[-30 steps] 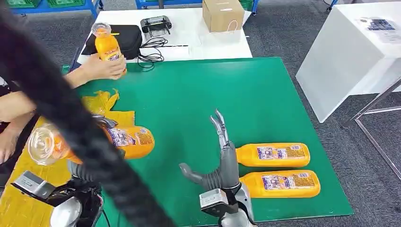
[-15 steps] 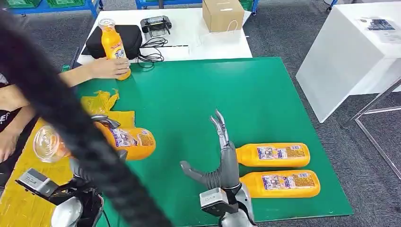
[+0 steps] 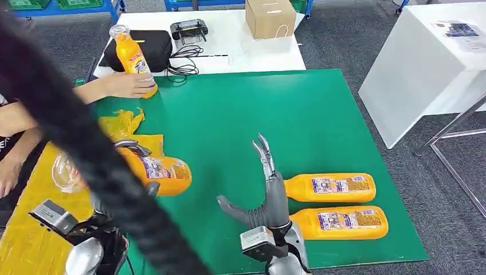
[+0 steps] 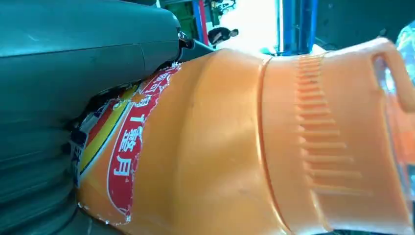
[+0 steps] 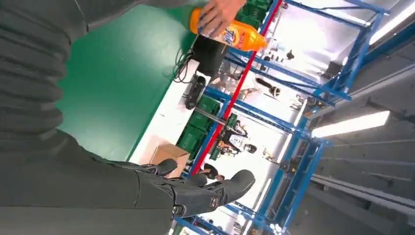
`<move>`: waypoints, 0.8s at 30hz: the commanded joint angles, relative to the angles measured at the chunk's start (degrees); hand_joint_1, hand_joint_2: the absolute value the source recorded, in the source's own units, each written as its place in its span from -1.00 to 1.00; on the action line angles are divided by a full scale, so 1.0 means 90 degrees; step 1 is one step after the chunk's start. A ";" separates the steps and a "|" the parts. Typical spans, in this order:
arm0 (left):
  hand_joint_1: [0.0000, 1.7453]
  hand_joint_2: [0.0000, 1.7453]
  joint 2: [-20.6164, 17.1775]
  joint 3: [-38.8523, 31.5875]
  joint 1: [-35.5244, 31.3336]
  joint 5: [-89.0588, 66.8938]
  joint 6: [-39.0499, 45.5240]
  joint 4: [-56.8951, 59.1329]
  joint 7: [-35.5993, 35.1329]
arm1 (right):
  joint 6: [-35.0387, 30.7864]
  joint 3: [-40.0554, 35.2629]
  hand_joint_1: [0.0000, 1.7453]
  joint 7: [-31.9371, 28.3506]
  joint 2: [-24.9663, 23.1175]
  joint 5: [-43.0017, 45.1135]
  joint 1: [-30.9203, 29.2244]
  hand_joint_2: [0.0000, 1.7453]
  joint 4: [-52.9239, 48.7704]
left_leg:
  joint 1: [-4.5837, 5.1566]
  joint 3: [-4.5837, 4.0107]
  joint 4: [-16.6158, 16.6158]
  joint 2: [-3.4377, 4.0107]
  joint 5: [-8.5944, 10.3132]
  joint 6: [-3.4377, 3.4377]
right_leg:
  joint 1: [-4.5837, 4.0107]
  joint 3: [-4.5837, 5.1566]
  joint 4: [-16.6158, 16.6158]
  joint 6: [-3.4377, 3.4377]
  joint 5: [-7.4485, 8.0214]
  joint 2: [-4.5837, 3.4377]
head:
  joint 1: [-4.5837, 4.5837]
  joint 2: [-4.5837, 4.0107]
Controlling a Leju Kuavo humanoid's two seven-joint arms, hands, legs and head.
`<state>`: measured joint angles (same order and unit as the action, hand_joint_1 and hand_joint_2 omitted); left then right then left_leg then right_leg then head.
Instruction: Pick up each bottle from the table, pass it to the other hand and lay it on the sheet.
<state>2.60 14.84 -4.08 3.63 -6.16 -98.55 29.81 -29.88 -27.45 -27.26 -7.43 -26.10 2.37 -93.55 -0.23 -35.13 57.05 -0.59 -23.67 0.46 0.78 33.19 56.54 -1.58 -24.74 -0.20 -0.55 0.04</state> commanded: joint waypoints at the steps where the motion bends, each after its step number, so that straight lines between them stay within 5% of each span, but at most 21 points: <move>1: 1.00 1.00 -0.0005 0.0142 -0.0231 -0.0041 0.0021 0.0522 -0.0036 | -0.0006 0.0055 -1.00 0.0032 0.0122 -0.0045 -0.0096 1.00 0.0240 | -0.0004 0.0016 -0.0005 -0.0003 -0.0003 -0.0001 | -0.0005 -0.0021 -0.0009 0.0004 -0.0003 0.0008 | 0.0000 0.0000; 24: 1.00 1.00 0.0006 0.0173 -0.0170 -0.0113 0.0071 0.0493 -0.0047 | 0.0006 0.0070 -1.00 0.0038 0.0142 -0.0037 -0.0002 1.00 0.0128 | -0.0006 0.0021 -0.0004 -0.0004 -0.0006 -0.0001 | -0.0007 -0.0026 -0.0011 0.0004 -0.0006 0.0010 | 0.0000 0.0000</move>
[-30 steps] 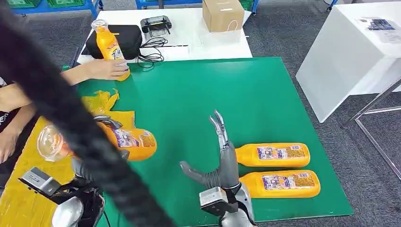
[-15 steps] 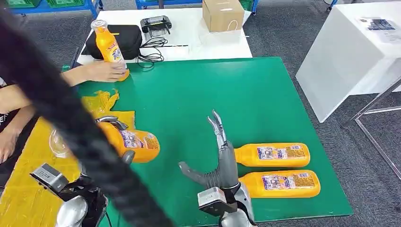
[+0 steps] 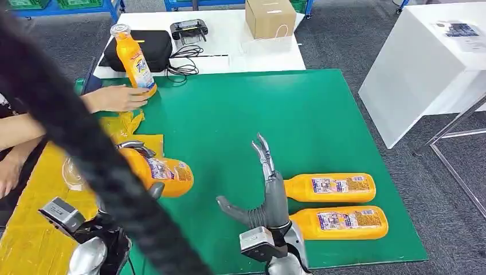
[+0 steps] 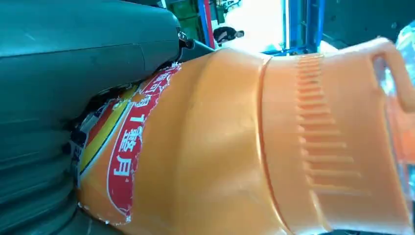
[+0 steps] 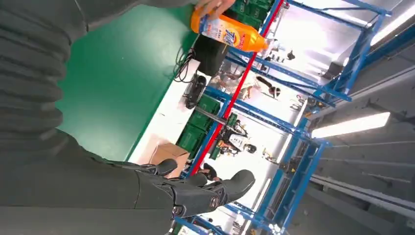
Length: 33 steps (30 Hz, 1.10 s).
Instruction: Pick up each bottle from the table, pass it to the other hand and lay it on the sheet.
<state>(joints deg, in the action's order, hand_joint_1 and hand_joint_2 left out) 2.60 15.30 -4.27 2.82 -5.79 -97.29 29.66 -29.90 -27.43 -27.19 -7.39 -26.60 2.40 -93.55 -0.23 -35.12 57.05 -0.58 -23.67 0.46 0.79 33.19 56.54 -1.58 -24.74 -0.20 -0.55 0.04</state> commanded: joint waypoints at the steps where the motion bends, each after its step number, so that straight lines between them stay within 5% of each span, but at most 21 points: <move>1: 1.00 1.00 0.0017 0.0162 -0.0092 -0.0057 0.0044 0.0296 -0.0035 | 0.0005 0.0065 -1.00 0.0029 0.0158 0.0015 0.0062 1.00 0.0073 | -0.0007 0.0018 -0.0003 -0.0006 -0.0006 -0.0001 | -0.0008 -0.0025 -0.0011 0.0004 -0.0005 0.0011 | 0.0000 0.0000; 33: 1.00 1.00 0.0029 0.0242 -0.0015 -0.0073 0.0118 0.0302 -0.0083 | 0.0148 0.0108 -1.00 0.0046 0.0147 -0.0018 0.0114 1.00 0.0098 | -0.0006 0.0017 -0.0002 0.0001 -0.0006 -0.0001 | -0.0008 -0.0023 -0.0010 0.0005 -0.0004 0.0005 | 0.0000 0.0000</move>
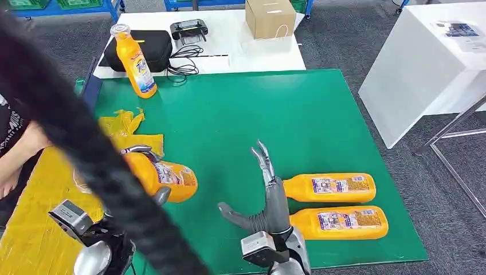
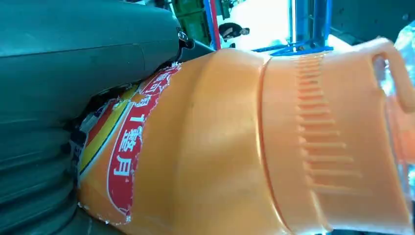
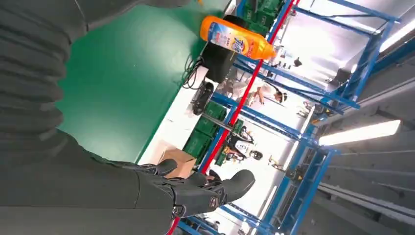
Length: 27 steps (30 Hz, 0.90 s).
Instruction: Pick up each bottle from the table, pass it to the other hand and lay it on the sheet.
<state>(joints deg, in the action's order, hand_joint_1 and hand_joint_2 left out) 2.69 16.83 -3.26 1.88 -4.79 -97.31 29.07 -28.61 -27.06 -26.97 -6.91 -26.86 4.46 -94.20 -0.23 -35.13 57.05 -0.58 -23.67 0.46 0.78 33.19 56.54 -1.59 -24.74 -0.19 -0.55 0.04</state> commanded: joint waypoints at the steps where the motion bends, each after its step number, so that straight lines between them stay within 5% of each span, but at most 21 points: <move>1: 1.00 1.00 0.0018 0.0074 -0.0125 0.0033 0.0007 0.0313 -0.0017 | 0.0002 0.0064 -1.00 0.0022 0.0092 0.0013 -0.0117 1.00 0.0175 | -0.0005 0.0016 -0.0003 0.0000 -0.0005 -0.0001 | -0.0006 -0.0020 -0.0009 0.0004 -0.0003 0.0005 | 0.0000 0.0000; 27: 1.00 1.00 0.0037 0.0093 -0.0069 0.0022 0.0056 0.0344 -0.0019 | -0.0008 0.0096 -1.00 0.0029 0.0125 0.0044 -0.0023 1.00 0.0097 | -0.0011 0.0034 -0.0001 0.0001 -0.0015 -0.0001 | -0.0013 -0.0043 -0.0015 0.0006 -0.0010 0.0007 | 0.0000 0.0000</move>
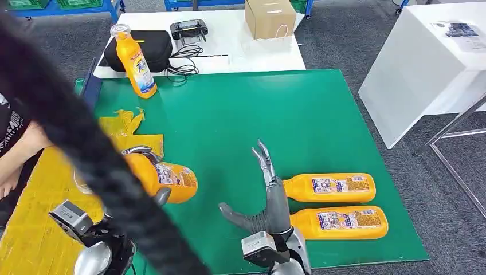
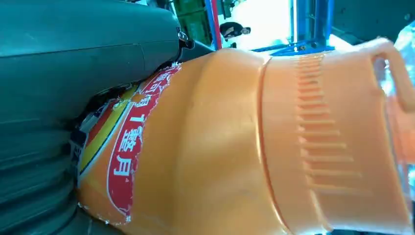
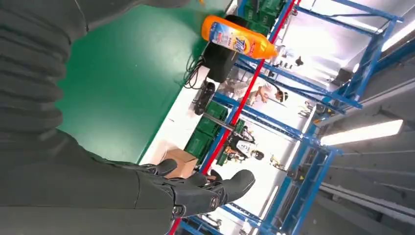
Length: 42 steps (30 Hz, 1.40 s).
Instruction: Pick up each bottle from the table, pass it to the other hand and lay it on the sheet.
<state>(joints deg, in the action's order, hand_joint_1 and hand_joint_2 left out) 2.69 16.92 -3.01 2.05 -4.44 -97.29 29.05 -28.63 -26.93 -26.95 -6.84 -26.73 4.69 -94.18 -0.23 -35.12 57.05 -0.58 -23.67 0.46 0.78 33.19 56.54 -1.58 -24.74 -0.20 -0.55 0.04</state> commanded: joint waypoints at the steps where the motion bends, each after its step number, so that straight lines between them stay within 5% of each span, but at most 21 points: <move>1: 1.00 1.00 0.0037 0.0083 -0.0097 0.0002 0.0017 0.0342 -0.0017 | -0.0005 0.0082 -1.00 0.0027 0.0118 0.0029 -0.0049 1.00 0.0095 | -0.0008 0.0025 -0.0002 -0.0001 -0.0011 -0.0001 | -0.0010 -0.0033 -0.0012 0.0005 -0.0008 0.0007 | 0.0000 0.0000; 7: 1.00 1.00 0.0029 0.0054 -0.0099 -0.0027 0.0071 0.0348 -0.0006 | 0.0008 0.0063 -1.00 0.0027 0.0110 0.0042 -0.0086 1.00 0.0130 | -0.0009 0.0028 -0.0001 0.0001 -0.0013 -0.0001 | -0.0011 -0.0036 -0.0013 0.0005 -0.0008 0.0007 | 0.0000 0.0000; 10: 1.00 1.00 -0.0082 0.0136 -0.0211 -0.1184 0.0901 0.0462 0.0018 | -0.0024 0.0036 -1.00 0.0026 0.0120 0.0008 -0.0044 1.00 0.0074 | -0.0003 0.0014 -0.0005 -0.0002 -0.0003 -0.0001 | -0.0004 -0.0018 -0.0008 0.0003 -0.0003 0.0006 | 0.0000 0.0000; 12: 1.00 1.00 -0.0284 0.0371 -0.0631 -0.4001 0.2303 0.1187 -0.0884 | -0.0021 0.0020 -1.00 0.0053 0.0142 -0.0046 0.0077 1.00 -0.0149 | -0.0004 0.0019 -0.0005 -0.0012 -0.0004 -0.0001 | -0.0006 -0.0027 -0.0010 0.0004 -0.0006 0.0017 | 0.0000 0.0000; 17: 1.00 1.00 -0.0822 0.0578 -0.2303 -0.8542 0.3443 0.4643 -0.3024 | 0.0356 -0.0043 -1.00 0.0215 0.0159 0.0046 -0.0311 1.00 -0.0167 | -0.0006 0.0033 -0.0017 -0.0046 0.0013 -0.0005 | -0.0008 -0.0046 -0.0019 0.0010 -0.0002 0.0051 | 0.0000 0.0000; 23: 1.00 1.00 -0.1010 -0.0023 -0.2704 -0.8341 0.3371 0.5768 -0.2808 | 0.0444 -0.0036 -1.00 0.0213 0.0158 0.0161 -0.0377 1.00 -0.0090 | -0.0020 0.0051 -0.0011 0.0034 0.0001 -0.0012 | -0.0022 -0.0042 -0.0019 0.0034 0.0022 -0.0019 | 0.0000 0.0000; 39: 1.00 1.00 -0.1110 -0.0351 -0.2899 -0.8471 0.3087 0.6199 -0.3247 | 0.0439 -0.0068 -1.00 0.0220 0.0193 0.0166 -0.0341 1.00 -0.0137 | -0.0014 0.0016 0.0004 0.0015 0.0005 -0.0011 | -0.0019 -0.0018 -0.0002 0.0027 0.0012 -0.0006 | 0.0000 0.0000; 42: 1.00 1.00 -0.1058 -0.0447 -0.3072 -0.8738 0.3683 0.6719 -0.3360 | 0.0403 -0.0079 -1.00 0.0249 0.0199 0.0175 -0.0337 1.00 -0.0147 | -0.0010 0.0007 -0.0001 0.0012 0.0012 -0.0010 | -0.0012 -0.0007 -0.0001 0.0024 0.0015 -0.0005 | 0.0000 0.0000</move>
<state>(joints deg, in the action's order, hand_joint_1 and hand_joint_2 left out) -5.99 15.87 -24.53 -73.75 24.30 -50.38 0.78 -24.74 -26.95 -25.20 -6.62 -25.51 3.22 -95.93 -0.27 -35.15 57.04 -0.51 -23.53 0.39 0.74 33.24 56.57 -1.41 -24.59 -0.24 -0.55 0.04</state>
